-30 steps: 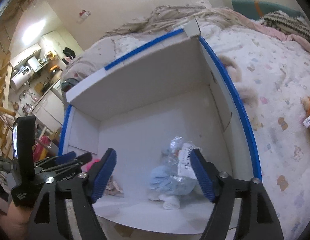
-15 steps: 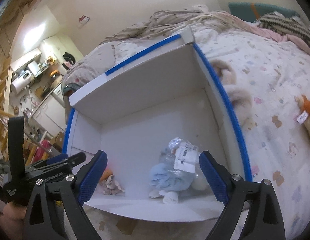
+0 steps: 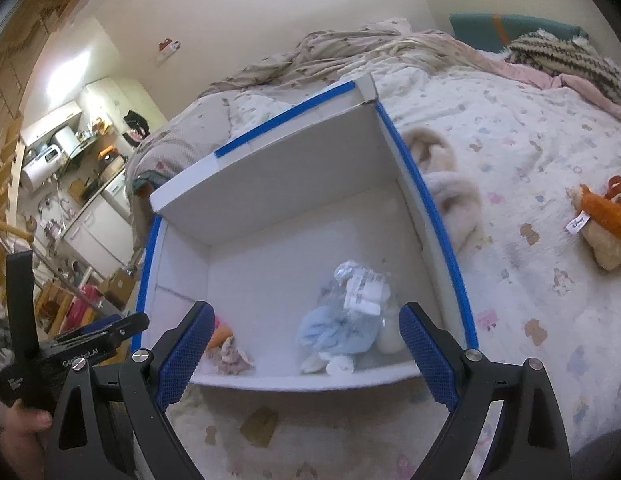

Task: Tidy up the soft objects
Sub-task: 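Lower the right tool onto the white lace scrunchie and grasp it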

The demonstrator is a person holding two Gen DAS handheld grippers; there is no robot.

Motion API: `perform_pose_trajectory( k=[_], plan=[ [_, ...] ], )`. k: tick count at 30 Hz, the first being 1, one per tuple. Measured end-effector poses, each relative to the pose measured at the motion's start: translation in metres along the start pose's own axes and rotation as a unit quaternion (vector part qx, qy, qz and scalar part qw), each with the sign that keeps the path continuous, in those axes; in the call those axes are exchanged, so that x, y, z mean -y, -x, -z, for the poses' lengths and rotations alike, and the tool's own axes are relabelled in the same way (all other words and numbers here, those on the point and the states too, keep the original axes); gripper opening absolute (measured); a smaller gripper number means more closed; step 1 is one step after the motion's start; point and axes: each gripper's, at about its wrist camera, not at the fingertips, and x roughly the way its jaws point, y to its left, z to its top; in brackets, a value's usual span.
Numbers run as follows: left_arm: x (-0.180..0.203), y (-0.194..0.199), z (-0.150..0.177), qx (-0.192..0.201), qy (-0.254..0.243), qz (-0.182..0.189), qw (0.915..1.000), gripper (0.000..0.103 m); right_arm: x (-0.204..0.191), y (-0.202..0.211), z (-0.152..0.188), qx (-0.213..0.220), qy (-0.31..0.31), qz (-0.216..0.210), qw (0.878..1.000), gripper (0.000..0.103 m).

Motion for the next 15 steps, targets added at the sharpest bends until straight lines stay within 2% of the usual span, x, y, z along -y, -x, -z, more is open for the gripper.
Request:
perform_pose_trajectory(
  k=[7, 15],
  plan=[
    [-0.02, 0.015, 0.022, 0.001, 0.021, 0.006, 0.9998, 0.065, -0.008, 0.01, 0.02, -0.026, 0.011, -0.006, 1.0, 0.099],
    [-0.031, 0.008, 0.053, -0.036, 0.044, 0.009, 0.9984, 0.066, -0.006, 0.005, 0.042, -0.094, -0.031, -0.025, 0.995, 0.099]
  ],
)
